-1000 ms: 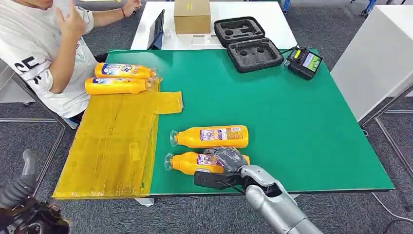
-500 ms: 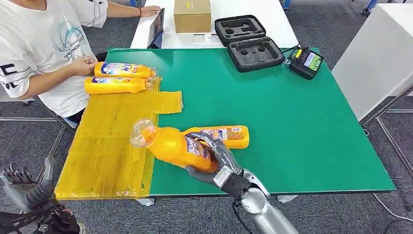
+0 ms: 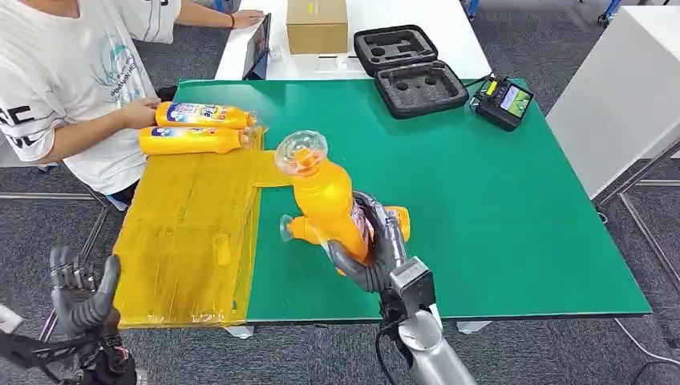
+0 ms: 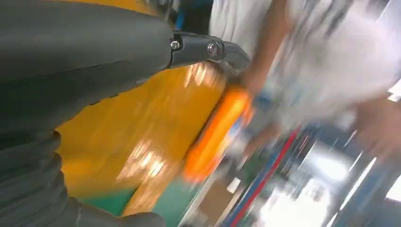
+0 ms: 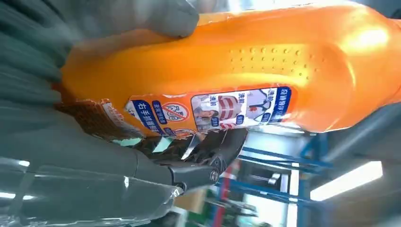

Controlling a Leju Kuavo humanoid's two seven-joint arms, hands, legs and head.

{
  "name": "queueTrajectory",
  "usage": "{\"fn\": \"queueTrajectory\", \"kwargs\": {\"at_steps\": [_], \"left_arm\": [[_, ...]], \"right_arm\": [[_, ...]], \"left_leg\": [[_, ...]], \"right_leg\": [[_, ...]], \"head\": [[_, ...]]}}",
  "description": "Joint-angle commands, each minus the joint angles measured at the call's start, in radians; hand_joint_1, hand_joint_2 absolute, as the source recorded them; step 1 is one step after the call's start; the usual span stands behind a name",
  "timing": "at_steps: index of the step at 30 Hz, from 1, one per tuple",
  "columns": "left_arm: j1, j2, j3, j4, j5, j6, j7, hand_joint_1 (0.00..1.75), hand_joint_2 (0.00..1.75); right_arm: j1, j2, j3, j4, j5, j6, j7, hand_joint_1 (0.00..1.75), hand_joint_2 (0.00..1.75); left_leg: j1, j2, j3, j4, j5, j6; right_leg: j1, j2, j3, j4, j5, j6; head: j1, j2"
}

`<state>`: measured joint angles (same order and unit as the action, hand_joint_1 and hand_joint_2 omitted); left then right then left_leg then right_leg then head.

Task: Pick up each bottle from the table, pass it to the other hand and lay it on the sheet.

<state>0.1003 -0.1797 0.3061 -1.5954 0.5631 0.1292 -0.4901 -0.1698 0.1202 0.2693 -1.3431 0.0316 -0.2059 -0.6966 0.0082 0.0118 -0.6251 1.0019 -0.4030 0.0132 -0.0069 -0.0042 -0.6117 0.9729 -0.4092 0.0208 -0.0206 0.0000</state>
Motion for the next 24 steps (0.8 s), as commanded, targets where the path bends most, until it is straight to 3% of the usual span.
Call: {"fn": "queueTrajectory", "kwargs": {"at_steps": [1,10,17,24], "left_arm": [[-0.030,0.083,-0.324,0.095,-0.035,-0.142,0.096,0.00,1.75],[-0.119,0.103,-0.454,0.163,-0.078,-0.170,0.103,0.00,1.75],[-0.180,0.109,-0.428,0.292,-0.088,-0.122,0.092,0.00,1.75],[-0.178,0.105,-0.419,0.293,-0.085,-0.109,0.090,0.00,1.75]], "right_arm": [[-0.069,0.080,-0.053,0.320,-0.024,0.054,-0.002,1.75,1.75],[-0.095,0.106,0.011,0.390,0.001,0.051,-0.002,1.75,1.75],[-0.102,0.107,0.076,0.370,0.035,0.088,0.008,1.75,1.75],[-0.102,0.100,0.089,0.367,0.047,0.097,0.010,1.75,1.75]], "left_leg": [[0.000,-0.002,0.003,-0.002,0.000,0.000],[0.000,-0.004,0.006,-0.001,-0.001,-0.001],[0.000,-0.002,0.004,-0.002,-0.001,-0.001],[0.000,-0.003,0.003,-0.001,-0.001,0.000]], "right_leg": [[0.000,-0.001,0.004,-0.002,-0.001,0.000],[0.000,-0.001,0.006,-0.001,-0.002,-0.001],[0.000,0.001,0.004,-0.001,-0.001,-0.001],[0.000,0.000,0.004,0.000,-0.001,0.000]], "head": [[0.001,0.000],[0.000,0.000],[0.000,0.000],[0.000,0.000]]}}
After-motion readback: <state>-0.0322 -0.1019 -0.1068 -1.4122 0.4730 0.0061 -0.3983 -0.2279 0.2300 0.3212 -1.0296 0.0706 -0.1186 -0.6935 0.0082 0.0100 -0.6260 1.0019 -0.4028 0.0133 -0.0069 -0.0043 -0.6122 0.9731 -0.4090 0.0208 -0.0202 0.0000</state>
